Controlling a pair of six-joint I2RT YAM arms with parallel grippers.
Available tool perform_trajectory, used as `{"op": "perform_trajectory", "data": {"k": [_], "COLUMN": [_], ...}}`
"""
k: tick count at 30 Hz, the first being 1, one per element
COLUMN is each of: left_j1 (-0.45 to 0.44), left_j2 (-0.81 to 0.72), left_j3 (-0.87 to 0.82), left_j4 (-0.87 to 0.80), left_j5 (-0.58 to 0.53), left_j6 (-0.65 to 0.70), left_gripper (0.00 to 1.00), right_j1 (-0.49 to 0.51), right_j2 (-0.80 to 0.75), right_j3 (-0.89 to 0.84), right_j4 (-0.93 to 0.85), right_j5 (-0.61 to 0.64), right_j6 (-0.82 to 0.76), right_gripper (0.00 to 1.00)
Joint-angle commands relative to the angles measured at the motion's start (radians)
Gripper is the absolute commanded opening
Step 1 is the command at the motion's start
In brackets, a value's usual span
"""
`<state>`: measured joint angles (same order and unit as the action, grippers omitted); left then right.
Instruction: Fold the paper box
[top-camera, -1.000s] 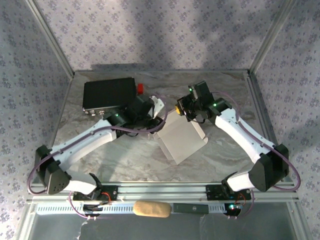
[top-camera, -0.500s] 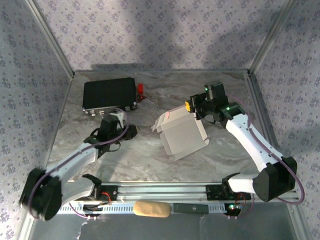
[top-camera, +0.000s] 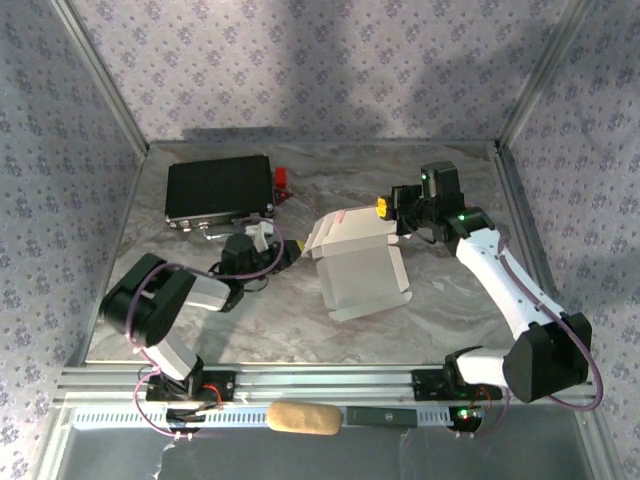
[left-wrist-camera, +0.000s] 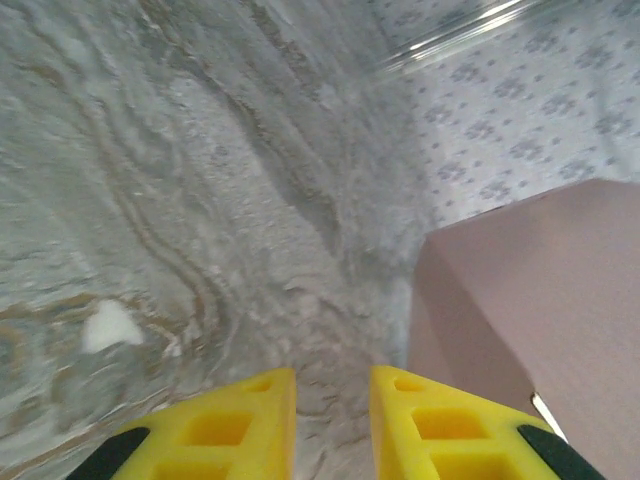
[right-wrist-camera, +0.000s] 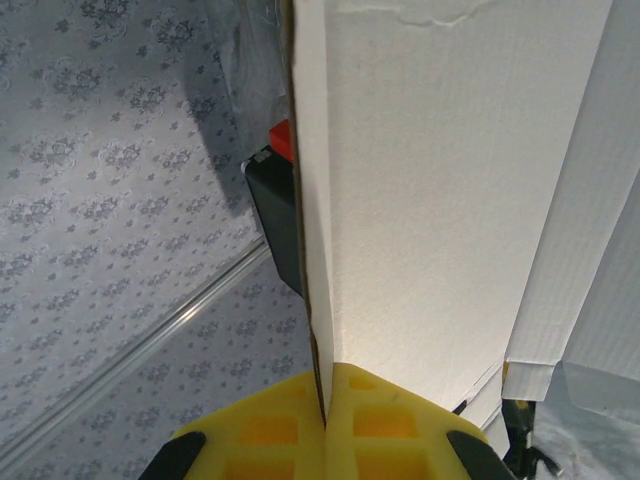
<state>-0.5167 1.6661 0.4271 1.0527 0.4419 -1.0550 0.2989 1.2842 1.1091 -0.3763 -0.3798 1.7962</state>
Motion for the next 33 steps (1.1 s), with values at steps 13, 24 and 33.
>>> {"op": "perform_trajectory", "data": {"k": [13,24,33], "left_j1": [-0.092,-0.147,-0.199], "left_j2": [0.076,0.076,0.075], "left_j3": [0.058,0.077,0.033], "left_j4": [0.356,0.35,0.328], "left_j5": [-0.016,-0.083,-0.215], "left_j6": [-0.112,-0.074,-0.003], "left_gripper": [0.3,0.38,0.43], "right_j1": [-0.071,-0.073,-0.063], "right_j2": [-0.042,-0.063,-0.092], "right_j3": [-0.025,-0.061,-0.108], "right_j4": [0.068,0.086,0.1], "right_j5": [-0.063,-0.068,-0.041], "right_j6": [0.083,0.103,0.104], "right_gripper": [0.0,0.0,0.0]}}
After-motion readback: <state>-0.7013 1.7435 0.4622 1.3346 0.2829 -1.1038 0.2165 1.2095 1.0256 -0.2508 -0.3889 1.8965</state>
